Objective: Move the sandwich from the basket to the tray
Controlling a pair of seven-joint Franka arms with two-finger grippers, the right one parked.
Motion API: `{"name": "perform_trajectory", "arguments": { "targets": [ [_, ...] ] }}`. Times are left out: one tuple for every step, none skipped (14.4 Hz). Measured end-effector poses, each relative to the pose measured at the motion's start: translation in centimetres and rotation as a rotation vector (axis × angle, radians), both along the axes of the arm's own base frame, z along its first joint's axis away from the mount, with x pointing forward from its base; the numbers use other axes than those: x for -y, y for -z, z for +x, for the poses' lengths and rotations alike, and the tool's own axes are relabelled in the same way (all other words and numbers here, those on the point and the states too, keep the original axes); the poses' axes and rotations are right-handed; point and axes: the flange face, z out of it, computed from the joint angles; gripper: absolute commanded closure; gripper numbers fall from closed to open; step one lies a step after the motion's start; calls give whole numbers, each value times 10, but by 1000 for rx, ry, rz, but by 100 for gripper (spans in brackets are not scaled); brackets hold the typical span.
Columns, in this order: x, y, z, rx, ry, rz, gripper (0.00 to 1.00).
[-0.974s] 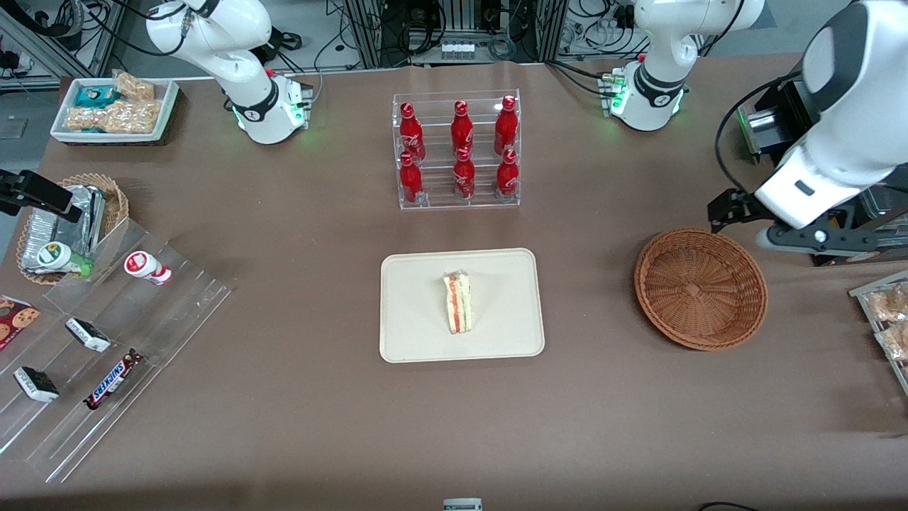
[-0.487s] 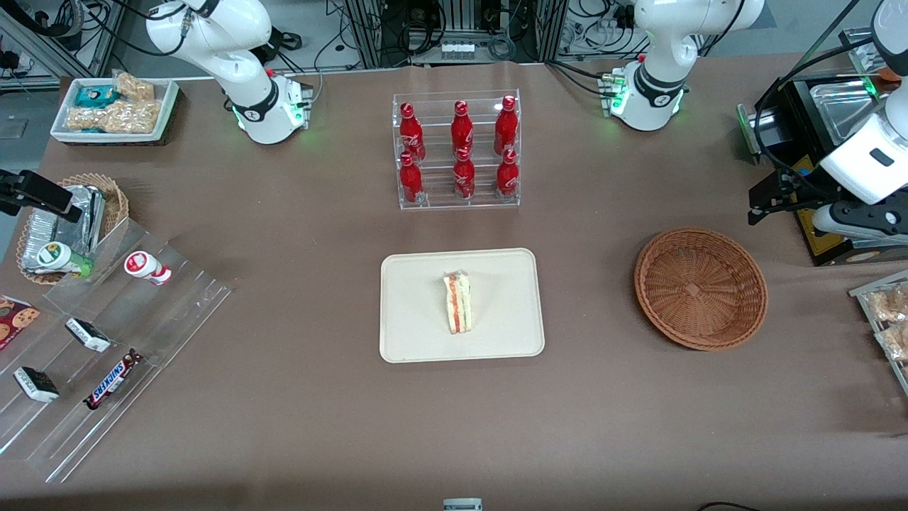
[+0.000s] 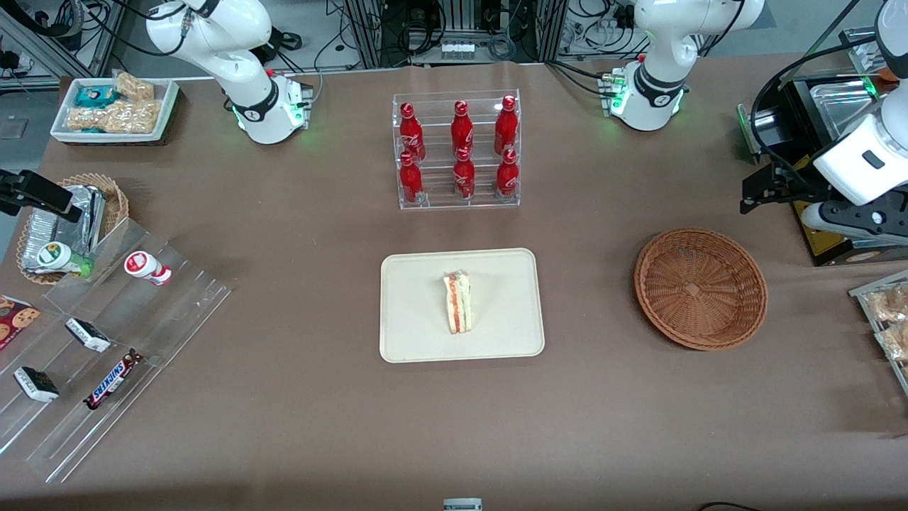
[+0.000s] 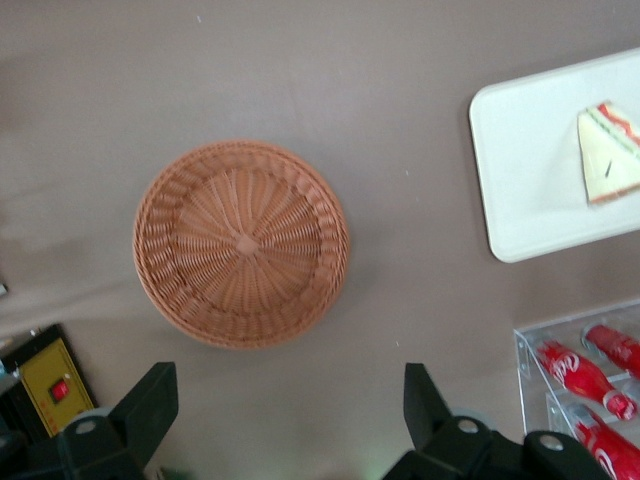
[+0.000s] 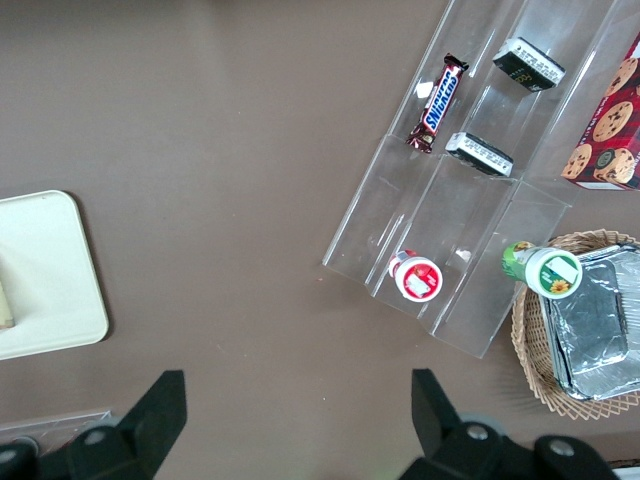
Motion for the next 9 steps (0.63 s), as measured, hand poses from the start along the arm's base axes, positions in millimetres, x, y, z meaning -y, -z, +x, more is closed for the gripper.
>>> {"name": "perform_trajectory", "arguments": {
  "targets": [
    [1,0,-1,-8,3,-1,0],
    [3,1,-1,-10,6,-2,0],
    [6,1,-2,-11,10,-2,0],
    [8,1,-2,-13,14,-2,0],
    [9,1,-2,-15,16,-2,0],
    [9,1,-3,-17,16,-2,0],
    [9,1,-3,-19,16,-1,0],
    [9,2,-3,-21,17,-1,0],
    [9,2,-3,-22,17,-1,0]
  ]
}}
